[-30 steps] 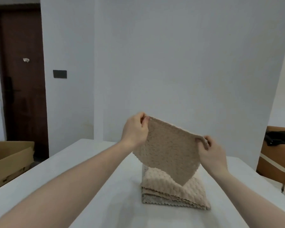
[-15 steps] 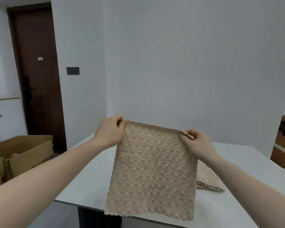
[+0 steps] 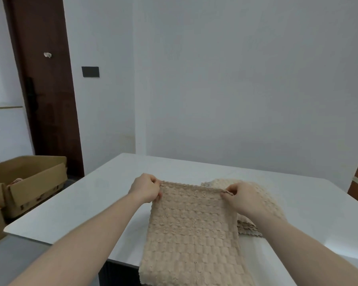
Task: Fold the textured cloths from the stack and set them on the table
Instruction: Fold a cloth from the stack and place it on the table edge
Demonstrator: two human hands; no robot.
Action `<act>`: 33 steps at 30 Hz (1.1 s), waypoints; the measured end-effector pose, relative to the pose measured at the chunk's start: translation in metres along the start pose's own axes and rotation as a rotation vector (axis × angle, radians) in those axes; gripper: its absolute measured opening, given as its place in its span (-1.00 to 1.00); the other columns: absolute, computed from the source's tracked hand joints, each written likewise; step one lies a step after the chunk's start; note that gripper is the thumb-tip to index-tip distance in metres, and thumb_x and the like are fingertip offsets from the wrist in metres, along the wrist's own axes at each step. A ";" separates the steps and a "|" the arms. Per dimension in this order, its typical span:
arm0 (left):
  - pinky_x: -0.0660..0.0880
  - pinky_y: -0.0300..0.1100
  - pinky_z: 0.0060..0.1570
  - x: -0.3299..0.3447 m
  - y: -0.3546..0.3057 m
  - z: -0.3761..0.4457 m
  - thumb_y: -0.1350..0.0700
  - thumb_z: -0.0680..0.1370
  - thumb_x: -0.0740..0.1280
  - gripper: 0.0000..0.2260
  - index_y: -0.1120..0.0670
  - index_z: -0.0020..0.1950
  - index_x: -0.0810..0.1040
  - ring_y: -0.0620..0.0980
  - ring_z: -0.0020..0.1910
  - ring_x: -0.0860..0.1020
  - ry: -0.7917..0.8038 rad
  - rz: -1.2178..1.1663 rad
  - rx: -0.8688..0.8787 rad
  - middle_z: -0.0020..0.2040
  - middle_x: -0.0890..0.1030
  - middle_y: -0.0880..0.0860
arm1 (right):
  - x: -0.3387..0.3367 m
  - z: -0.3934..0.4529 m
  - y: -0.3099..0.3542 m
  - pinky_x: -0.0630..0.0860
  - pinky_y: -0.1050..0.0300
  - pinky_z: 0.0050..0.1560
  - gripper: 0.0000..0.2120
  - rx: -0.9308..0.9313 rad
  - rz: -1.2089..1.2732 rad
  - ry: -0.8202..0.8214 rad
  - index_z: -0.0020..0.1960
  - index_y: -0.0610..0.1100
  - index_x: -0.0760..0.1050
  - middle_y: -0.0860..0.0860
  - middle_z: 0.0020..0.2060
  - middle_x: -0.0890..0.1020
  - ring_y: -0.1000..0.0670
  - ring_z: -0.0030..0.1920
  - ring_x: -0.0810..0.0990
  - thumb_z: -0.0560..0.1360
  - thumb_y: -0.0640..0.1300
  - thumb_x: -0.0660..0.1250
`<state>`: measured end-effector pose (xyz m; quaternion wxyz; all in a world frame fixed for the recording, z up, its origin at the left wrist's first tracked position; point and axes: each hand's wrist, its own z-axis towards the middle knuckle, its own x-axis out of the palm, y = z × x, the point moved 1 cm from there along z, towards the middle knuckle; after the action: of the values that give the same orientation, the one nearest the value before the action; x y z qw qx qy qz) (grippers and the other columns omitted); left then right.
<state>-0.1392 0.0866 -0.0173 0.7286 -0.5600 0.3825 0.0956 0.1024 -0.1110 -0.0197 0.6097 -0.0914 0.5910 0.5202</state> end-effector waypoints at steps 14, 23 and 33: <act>0.64 -0.10 -0.12 -0.004 0.038 -0.025 0.10 0.61 0.34 -0.91 0.04 0.03 0.64 0.02 0.02 0.69 0.087 -0.227 -0.047 -0.01 0.73 0.03 | 0.007 -0.016 -0.001 0.45 0.26 -0.22 -0.78 -0.125 0.028 0.047 0.01 0.12 0.70 0.19 -0.14 0.70 0.19 -0.15 0.61 0.57 -0.14 0.32; 0.58 -0.13 -0.02 -0.003 0.062 -0.088 -0.08 0.56 0.39 -0.89 -0.10 -0.05 0.68 -0.12 -0.07 0.67 0.127 -0.096 0.099 -0.04 0.71 -0.12 | 0.003 -0.085 -0.017 0.45 0.31 -0.11 -0.72 -0.284 -0.102 0.089 0.07 0.15 0.70 0.27 -0.06 0.62 0.24 -0.08 0.55 0.55 -0.16 0.31; 0.53 -0.21 -0.06 0.013 0.082 -0.125 -0.10 0.55 0.34 -0.87 -0.15 -0.11 0.67 -0.18 -0.12 0.61 0.151 0.177 0.138 -0.14 0.68 -0.16 | 0.026 -0.133 -0.045 0.45 0.33 0.01 -0.76 -0.285 -0.121 0.219 0.12 0.16 0.70 0.33 0.03 0.57 0.34 -0.10 0.48 0.53 -0.02 0.32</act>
<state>-0.2331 0.0002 -0.0967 0.7235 -0.4782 0.4896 0.0905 0.0463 -0.2139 -0.1013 0.5528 -0.2683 0.5676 0.5480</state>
